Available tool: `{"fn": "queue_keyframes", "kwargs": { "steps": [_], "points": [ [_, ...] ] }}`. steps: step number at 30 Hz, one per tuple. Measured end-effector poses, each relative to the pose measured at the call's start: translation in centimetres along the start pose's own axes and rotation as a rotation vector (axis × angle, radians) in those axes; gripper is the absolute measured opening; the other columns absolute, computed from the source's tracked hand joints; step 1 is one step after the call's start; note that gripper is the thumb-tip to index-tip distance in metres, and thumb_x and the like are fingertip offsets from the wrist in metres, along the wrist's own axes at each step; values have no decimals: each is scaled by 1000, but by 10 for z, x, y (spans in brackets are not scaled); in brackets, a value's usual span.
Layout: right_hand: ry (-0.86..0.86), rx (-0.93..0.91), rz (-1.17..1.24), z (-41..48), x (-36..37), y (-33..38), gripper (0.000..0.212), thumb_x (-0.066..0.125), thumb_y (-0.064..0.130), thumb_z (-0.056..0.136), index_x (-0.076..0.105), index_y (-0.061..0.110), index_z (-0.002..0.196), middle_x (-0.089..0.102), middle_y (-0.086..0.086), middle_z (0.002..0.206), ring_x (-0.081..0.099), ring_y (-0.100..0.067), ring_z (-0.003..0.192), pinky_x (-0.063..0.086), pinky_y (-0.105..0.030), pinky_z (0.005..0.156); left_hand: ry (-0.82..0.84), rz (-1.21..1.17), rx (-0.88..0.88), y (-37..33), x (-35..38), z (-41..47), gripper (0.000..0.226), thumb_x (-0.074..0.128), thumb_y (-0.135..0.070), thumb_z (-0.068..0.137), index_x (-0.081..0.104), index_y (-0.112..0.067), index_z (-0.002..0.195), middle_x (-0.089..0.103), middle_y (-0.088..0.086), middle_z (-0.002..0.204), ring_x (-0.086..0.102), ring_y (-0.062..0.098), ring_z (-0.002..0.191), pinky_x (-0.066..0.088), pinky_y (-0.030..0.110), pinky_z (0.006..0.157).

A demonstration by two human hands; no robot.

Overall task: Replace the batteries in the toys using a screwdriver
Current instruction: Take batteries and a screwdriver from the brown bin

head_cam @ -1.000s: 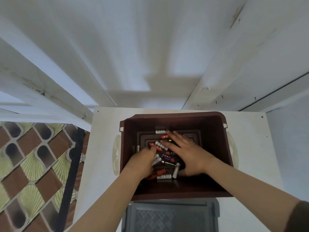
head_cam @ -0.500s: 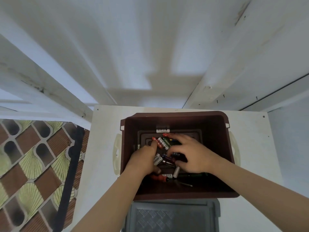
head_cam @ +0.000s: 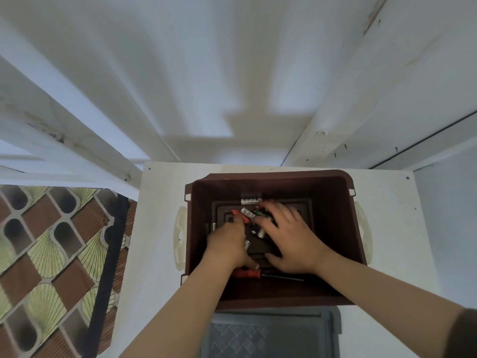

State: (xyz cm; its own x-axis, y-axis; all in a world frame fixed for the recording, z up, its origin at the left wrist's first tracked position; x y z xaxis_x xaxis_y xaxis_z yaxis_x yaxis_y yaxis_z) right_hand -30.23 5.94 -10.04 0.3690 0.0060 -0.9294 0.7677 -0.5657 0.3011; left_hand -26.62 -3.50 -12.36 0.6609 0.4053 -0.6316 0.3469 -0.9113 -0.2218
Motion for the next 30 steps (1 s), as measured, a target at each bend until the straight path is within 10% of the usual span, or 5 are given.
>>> {"fn": "queue_keyframes", "kwargs": {
  "steps": [4, 11, 22, 30],
  "points": [
    [228, 38, 12, -5, 25, -12, 118, 69, 59, 70, -16, 38, 149, -32, 0, 153, -30, -21, 141, -19, -47, 112, -52, 10, 28, -4, 2, -2, 102, 80, -31, 78, 12, -10, 150, 57, 10, 129, 59, 26, 115, 48, 32, 83],
    [-74, 97, -32, 14, 4, -19, 88, 45, 70, 74, 30, 17, 143, 48, -9, 132, 38, -25, 120, 43, -47, 99, -242, -195, 8, 8, -11, -8, 58, 58, -15, 92, 28, -9, 141, 45, 14, 135, 53, 28, 119, 47, 33, 91],
    [-233, 91, -114, 35, 9, -6, 56, 60, 57, 57, 60, 16, 96, 63, -4, 84, 61, -24, 67, 44, -26, 46, -399, 322, -90, -3, -18, -13, 43, 47, -26, 95, 35, -5, 131, 33, 17, 134, 40, 27, 121, 42, 26, 89],
    [-220, 97, -109, 42, 7, -1, 66, 83, 46, 44, 46, 14, 89, 62, -4, 68, 58, -23, 45, 39, -22, 35, -375, 407, -55, -3, -14, 1, 31, 38, -17, 98, 41, -12, 128, 48, 10, 129, 50, 22, 118, 43, 27, 89]
  ]
}}
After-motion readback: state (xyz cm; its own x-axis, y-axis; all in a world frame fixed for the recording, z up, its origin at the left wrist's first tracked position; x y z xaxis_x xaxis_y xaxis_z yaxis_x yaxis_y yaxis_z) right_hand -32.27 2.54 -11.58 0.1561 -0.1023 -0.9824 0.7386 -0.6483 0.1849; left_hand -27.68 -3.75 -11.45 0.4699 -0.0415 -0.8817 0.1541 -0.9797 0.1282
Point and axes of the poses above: each hand's wrist, its own z-axis towards the middle knuckle, its own x-axis out of the palm, y = z × x, the point moved 9 cm from there along z, towards the middle knuckle
